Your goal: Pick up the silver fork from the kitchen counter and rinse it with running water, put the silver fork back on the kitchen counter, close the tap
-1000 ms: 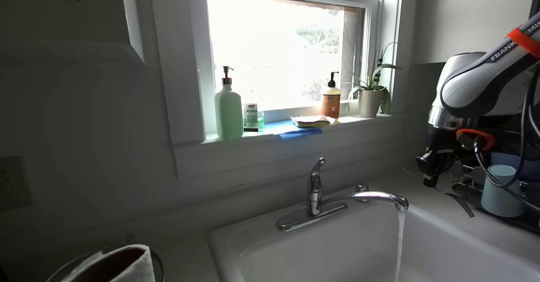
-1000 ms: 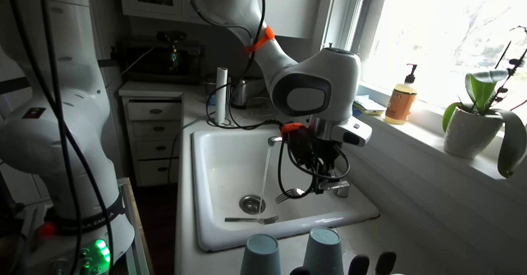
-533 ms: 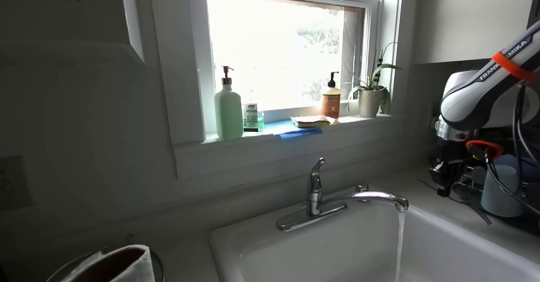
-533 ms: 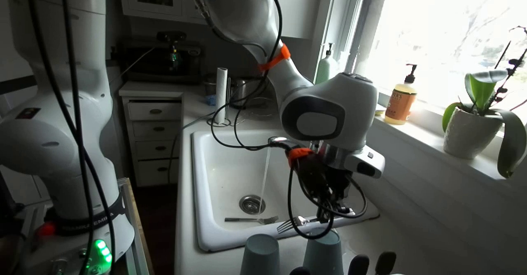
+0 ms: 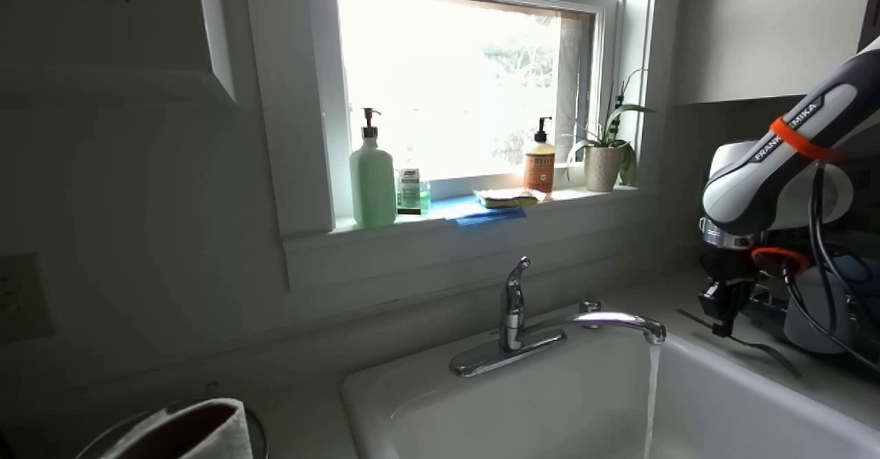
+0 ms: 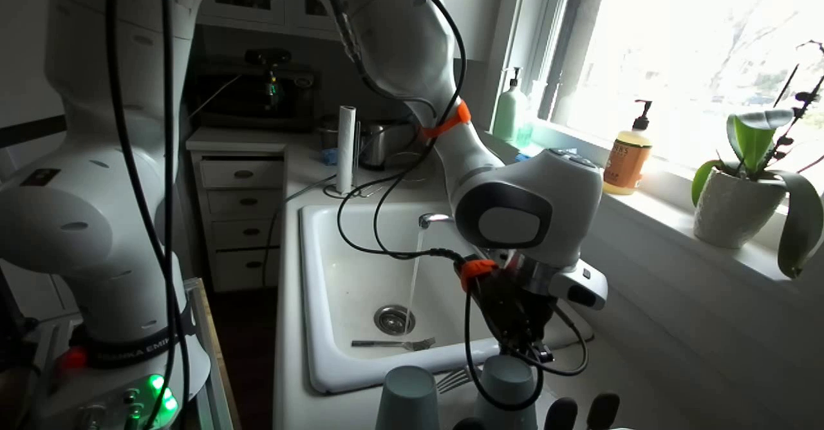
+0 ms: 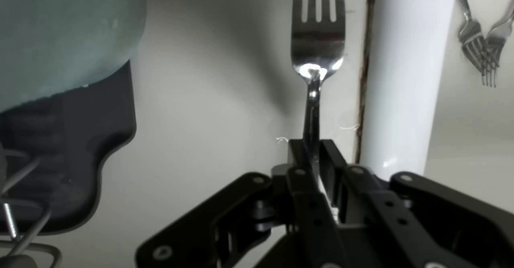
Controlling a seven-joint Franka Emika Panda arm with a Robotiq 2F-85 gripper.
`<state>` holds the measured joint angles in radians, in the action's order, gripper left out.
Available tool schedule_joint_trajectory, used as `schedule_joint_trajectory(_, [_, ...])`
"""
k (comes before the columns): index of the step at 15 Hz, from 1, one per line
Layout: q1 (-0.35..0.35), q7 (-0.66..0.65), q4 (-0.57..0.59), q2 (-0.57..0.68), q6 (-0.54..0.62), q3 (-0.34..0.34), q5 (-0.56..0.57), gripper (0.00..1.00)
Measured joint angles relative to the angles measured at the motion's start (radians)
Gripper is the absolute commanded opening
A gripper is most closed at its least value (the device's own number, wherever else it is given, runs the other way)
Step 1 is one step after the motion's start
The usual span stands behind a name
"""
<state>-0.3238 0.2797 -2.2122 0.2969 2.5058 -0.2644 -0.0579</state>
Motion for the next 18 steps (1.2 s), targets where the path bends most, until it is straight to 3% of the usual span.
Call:
schedule_joint_trajectory(2, [-0.001,0.002,0.016,0.024,0.0,0.004,0.0,0.03])
schedule_joint_trajectory(3, [-0.001,0.002,0.023,0.033,0.0,0.006,0.0,0.11])
schedule_joint_trajectory(4, [-0.001,0.002,0.028,0.041,0.0,0.008,0.0,0.38])
schedule_joint_trajectory(6, [-0.001,0.002,0.038,0.053,0.0,0.012,0.0,0.46])
schedule_joint_trajectory(13, [0.002,0.002,0.054,0.044,-0.001,0.017,0.008,0.94])
schedule_joint_trajectory(15, [0.007,0.002,0.051,0.02,-0.002,0.02,0.018,1.0])
schedule_joint_trajectory(18, [0.027,0.002,0.033,-0.044,-0.007,0.025,0.045,1.0])
